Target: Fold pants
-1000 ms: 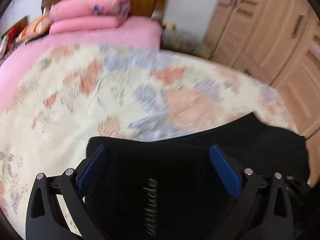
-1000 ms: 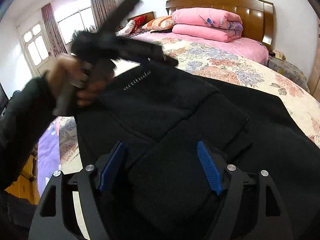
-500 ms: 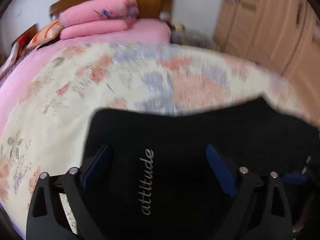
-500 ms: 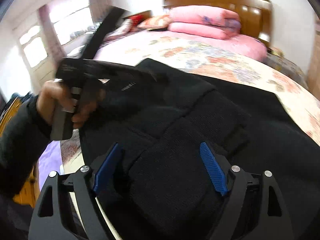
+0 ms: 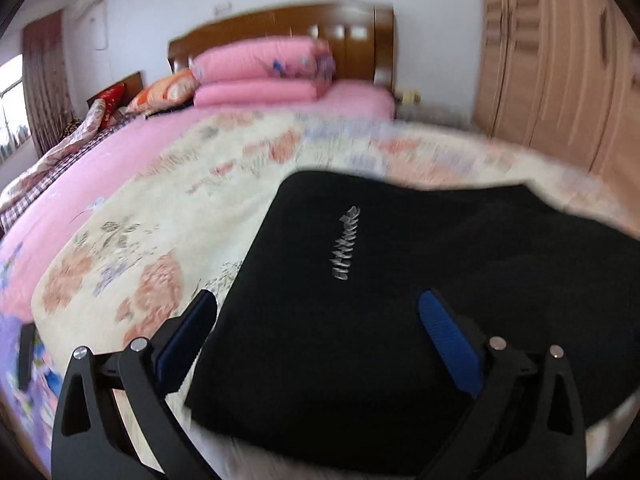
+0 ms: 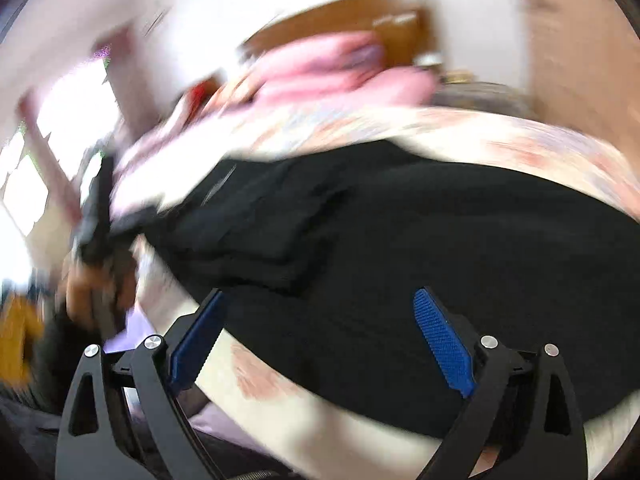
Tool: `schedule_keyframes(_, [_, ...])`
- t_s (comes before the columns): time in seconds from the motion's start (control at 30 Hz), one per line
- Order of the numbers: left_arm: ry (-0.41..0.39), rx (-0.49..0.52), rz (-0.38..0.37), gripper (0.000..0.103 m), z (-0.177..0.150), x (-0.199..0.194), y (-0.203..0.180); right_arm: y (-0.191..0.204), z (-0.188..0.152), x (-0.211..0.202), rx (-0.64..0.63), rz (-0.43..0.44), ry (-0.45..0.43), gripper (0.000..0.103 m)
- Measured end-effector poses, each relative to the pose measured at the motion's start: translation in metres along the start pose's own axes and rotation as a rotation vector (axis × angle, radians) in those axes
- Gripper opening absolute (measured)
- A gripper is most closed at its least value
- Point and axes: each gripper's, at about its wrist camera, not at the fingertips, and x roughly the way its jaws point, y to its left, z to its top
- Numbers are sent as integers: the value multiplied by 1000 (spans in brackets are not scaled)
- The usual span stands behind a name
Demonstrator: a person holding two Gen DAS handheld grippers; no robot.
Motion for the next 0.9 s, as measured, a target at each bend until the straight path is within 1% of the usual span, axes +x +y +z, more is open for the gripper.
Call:
schedule_keyframes(0.03, [-23,3,-33,101,-6,-15,-4,-24,-8,-26,106,-13,-50,92])
schedule_keyframes(0.07, [-30,24,-53,101,-13,-26,-9,-46,-18,-46,202,-21,-79,92])
schedule_keyframes(0.13, [-28,68,-54,101,-23,-31,-23,-85,-40,-75,355,-39,-106,92])
schedule_keyframes(0.2, [-43,105,-53,101,-31,-35,-36,-122,-61,-91,475,-80,-117,92])
schedule_keyframes(0.27, [-67,124,-36,101,-34,-35,-49,-144,-71,-93,544,-94,-111,92])
schedule_keyframes(0.37, [-15,147,-56,101,-40,-22,-60,-160,-70,-87,541,-62,-125,92])
schedule_keyframes(0.43, [11,164,-51,102,-46,-12,-63,-165,-64,-73,558,-121,-73,92])
schedule_keyframes(0.47, [7,152,-62,102,-48,-10,-60,-174,-65,-70,570,-117,-43,94])
schedule_keyframes(0.5, [10,137,-78,102,-48,-9,-57,-175,-63,-69,569,-107,-45,94])
schedule_keyframes(0.57, [30,110,-108,102,-47,-5,-51,-172,-59,-64,562,-107,-18,94])
schedule_keyframes(0.63, [31,105,-115,102,-47,-1,-49,-176,-52,-55,581,-67,-2,94])
schedule_keyframes(0.7, [27,112,-107,102,-49,0,-49,-186,-53,-55,658,-64,-48,92])
schedule_keyframes(0.73, [28,114,-106,102,-49,0,-49,-190,-57,-58,728,-50,-76,91])
schedule_keyframes(0.77, [30,113,-107,102,-48,1,-49,-195,-60,-60,770,-48,-96,86])
schedule_keyframes(0.8, [31,112,-109,102,-48,1,-48,-197,-62,-63,789,-67,-109,80])
schedule_keyframes(0.83, [29,114,-111,102,-49,1,-48,-199,-63,-67,790,-105,-120,78])
schedule_keyframes(0.9, [22,113,-115,102,-50,0,-47,-196,-62,-65,785,-103,-112,80])
